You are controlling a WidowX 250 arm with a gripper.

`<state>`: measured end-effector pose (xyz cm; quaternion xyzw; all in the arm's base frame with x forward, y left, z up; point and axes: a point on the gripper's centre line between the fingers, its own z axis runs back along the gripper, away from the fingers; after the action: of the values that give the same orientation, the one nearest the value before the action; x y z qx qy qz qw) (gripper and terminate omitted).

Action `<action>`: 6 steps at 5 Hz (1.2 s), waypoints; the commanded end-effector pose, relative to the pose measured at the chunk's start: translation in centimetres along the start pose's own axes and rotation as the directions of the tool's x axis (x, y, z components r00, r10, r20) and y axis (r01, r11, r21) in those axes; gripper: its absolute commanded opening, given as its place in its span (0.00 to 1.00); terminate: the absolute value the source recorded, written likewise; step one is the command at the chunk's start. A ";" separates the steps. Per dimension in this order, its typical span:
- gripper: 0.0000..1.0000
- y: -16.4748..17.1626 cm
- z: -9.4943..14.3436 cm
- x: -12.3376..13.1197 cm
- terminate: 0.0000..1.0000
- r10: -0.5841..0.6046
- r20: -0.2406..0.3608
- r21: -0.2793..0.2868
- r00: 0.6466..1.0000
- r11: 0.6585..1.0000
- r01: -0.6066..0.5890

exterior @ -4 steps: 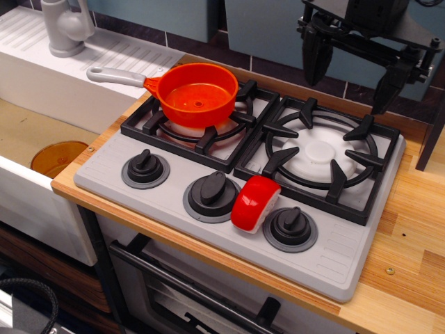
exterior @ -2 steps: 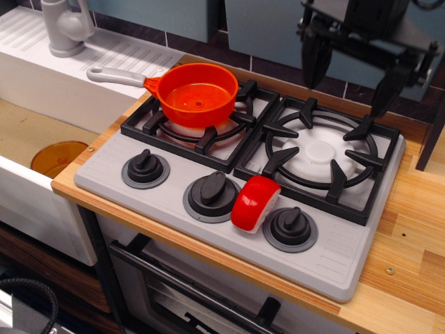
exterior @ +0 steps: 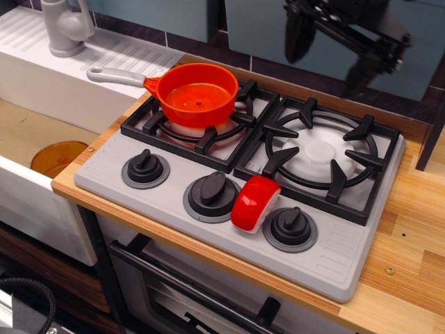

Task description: End effector reaching pot or pan

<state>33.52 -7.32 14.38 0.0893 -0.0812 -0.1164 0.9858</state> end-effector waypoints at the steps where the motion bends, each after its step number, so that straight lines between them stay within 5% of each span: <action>1: 1.00 4.7 1.6 2.4 0.00 -0.084 0.101 0.054 0.991 0.995 0.079; 6: 1.00 7.1 -6.2 0.3 0.00 -0.010 0.143 -0.035 0.990 0.999 0.015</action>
<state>35.78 0.38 8.38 0.0621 -0.1283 -0.1312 0.9810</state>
